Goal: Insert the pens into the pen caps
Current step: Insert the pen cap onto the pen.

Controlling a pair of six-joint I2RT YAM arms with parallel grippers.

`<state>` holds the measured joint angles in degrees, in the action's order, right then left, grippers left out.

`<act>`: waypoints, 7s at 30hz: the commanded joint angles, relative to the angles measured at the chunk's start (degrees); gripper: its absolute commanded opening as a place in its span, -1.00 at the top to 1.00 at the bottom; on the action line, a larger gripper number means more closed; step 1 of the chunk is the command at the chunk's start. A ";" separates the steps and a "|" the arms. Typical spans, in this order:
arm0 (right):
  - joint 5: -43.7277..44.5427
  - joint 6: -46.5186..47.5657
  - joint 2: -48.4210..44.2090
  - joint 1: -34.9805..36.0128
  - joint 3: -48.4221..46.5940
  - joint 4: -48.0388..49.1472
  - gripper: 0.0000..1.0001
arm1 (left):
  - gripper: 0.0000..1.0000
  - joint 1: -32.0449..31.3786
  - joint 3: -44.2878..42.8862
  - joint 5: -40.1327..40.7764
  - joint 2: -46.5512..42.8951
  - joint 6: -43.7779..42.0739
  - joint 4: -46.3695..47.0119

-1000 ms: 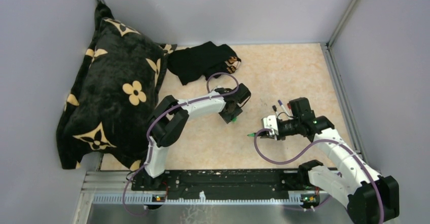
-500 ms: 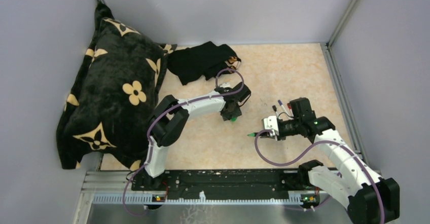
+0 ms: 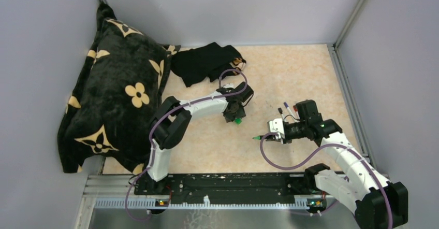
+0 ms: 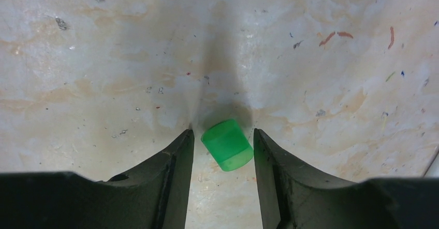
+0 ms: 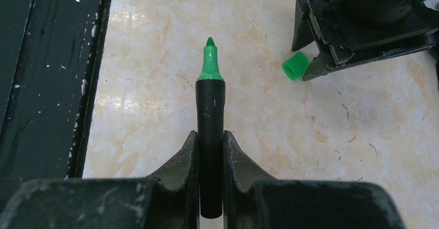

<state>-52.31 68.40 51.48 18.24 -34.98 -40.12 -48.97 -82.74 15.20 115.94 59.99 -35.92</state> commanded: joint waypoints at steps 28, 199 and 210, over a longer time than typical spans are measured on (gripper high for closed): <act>-1.65 0.74 -1.05 -0.49 -2.20 0.22 1.00 | -0.03 -0.50 0.69 -5.21 4.76 15.13 -13.91; 4.33 -88.45 7.91 -3.12 6.67 57.11 1.00 | 1.00 -10.03 32.49 13.49 -32.95 12.23 52.14; 8.80 -95.51 8.39 -3.18 7.04 58.80 1.00 | 1.00 -12.17 29.67 15.73 -30.15 10.48 50.78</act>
<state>-47.35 -23.62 59.70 15.16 -27.73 15.14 -59.66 -51.03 29.43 84.62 69.19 18.13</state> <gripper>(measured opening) 0.110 0.343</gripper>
